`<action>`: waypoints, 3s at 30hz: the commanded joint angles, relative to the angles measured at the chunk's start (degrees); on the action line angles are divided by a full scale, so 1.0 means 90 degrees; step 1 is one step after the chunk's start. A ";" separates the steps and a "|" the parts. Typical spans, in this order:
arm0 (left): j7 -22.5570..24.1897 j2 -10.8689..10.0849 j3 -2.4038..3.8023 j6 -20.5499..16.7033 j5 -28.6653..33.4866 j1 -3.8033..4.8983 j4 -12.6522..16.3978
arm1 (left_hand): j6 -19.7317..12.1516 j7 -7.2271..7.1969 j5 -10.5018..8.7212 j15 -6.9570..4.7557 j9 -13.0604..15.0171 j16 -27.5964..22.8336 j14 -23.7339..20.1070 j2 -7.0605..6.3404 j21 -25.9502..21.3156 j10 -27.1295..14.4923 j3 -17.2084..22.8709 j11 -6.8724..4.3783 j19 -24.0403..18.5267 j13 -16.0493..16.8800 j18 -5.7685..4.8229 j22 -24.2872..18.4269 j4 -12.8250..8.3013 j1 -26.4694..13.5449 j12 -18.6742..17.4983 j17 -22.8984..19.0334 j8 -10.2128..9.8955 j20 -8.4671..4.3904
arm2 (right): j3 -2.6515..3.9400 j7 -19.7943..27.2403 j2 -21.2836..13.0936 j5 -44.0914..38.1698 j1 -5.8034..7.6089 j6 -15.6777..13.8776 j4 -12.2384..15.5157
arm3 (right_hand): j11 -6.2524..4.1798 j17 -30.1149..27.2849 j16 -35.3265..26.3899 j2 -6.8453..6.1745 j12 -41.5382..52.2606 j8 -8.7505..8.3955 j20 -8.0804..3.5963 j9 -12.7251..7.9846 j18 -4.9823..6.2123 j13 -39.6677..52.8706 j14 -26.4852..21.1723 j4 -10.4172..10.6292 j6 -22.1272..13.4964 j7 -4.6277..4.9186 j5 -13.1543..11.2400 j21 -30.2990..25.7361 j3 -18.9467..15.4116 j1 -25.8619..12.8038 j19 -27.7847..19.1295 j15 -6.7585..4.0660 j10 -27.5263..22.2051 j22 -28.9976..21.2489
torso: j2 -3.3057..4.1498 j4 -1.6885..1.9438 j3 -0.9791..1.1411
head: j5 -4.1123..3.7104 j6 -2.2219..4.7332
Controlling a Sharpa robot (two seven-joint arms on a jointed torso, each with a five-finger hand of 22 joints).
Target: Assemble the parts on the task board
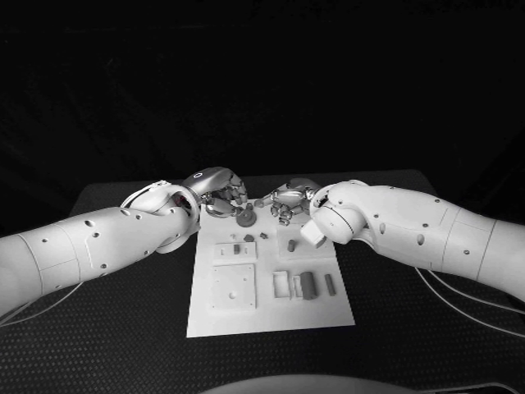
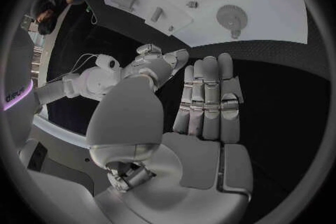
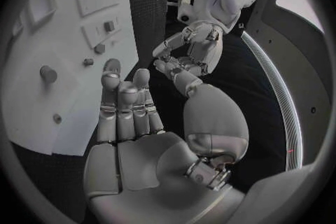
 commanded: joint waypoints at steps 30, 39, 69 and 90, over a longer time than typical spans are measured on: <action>-0.1684 0.0503 -0.0037 0.2062 -0.0448 0.0052 -0.0632 | -0.0074 0.0065 -0.2148 -0.0075 0.0153 0.0152 0.0047 -0.0184 0.0007 0.0083 -0.0601 -0.0059 0.0134 0.0397 0.0058 0.0269 0.0713 -0.0929 0.0019 0.0434 -0.0217 -0.0035 | 0.0006 0.0220 -0.0423 -0.1553 -0.0003 -0.0238 0.0182 | -0.0048 0.0009 0.0009 0.0227 0.0103 0.0077 -0.0012 0.0019 0.0190 0.0015 0.0007 -0.0252 -0.0022 0.0122 0.0006 -0.0010 -0.0062 0.0029 0.0035 -0.0038 -0.0019 0.0070 | 0.0019 -0.0019 0.0020 | 0.0016 0.0009; -0.2359 0.0915 -0.0068 0.2685 -0.0493 0.0052 -0.0897 | -0.0026 0.0036 -0.2199 -0.0160 0.0225 0.0531 0.0029 -0.0021 0.0091 0.0041 -0.0706 -0.0133 0.0239 0.0760 0.0039 0.0550 0.1017 -0.1047 0.0296 0.0568 -0.0245 -0.0138 | 0.0036 0.0218 -0.0512 -0.1617 -0.0002 -0.0263 0.0245 | -0.0051 0.0008 0.0010 0.0231 0.0106 0.0082 -0.0013 0.0020 0.0190 0.0012 0.0011 -0.0264 -0.0016 0.0120 0.0006 -0.0009 -0.0066 0.0022 0.0040 -0.0040 -0.0015 0.0069 | 0.0029 -0.0014 0.0029 | 0.0001 0.0005; -0.3012 0.1595 -0.0366 0.2427 -0.0581 0.0007 -0.1386 | 0.0489 -0.0266 -0.2182 -0.0727 0.0410 0.2709 0.0783 0.0241 0.1512 -0.0375 -0.0583 -0.0675 0.1255 0.2781 0.0132 0.1196 0.0742 -0.0748 0.3417 0.0544 -0.0267 -0.0688 | 0.0086 0.0199 -0.0575 -0.1670 -0.0001 -0.0230 0.0326 | -0.0052 0.0005 0.0008 0.0234 0.0106 0.0084 -0.0013 0.0020 0.0190 0.0005 0.0016 -0.0274 -0.0014 0.0119 0.0006 -0.0011 -0.0076 -0.0005 0.0044 -0.0042 -0.0011 0.0067 | 0.0043 -0.0007 0.0017 | -0.0076 -0.0096; -0.3363 0.1856 -0.0417 0.2474 -0.1002 -0.0116 -0.1643 | 0.0526 -0.0330 -0.2235 -0.0805 0.0469 0.3028 0.0944 0.0040 0.1896 -0.0235 -0.0903 -0.0753 0.1341 0.2799 0.0110 0.1181 0.1364 -0.1605 0.3700 0.0386 -0.0335 -0.0745 | 0.0100 0.0190 -0.0619 -0.1689 0.0000 -0.0229 0.0372 | -0.0052 0.0002 0.0006 0.0232 0.0106 0.0084 -0.0012 0.0019 0.0190 0.0000 0.0017 -0.0278 -0.0016 0.0118 0.0006 -0.0014 -0.0081 -0.0025 0.0046 -0.0042 -0.0011 0.0065 | 0.0038 -0.0006 0.0016 | -0.0138 -0.0147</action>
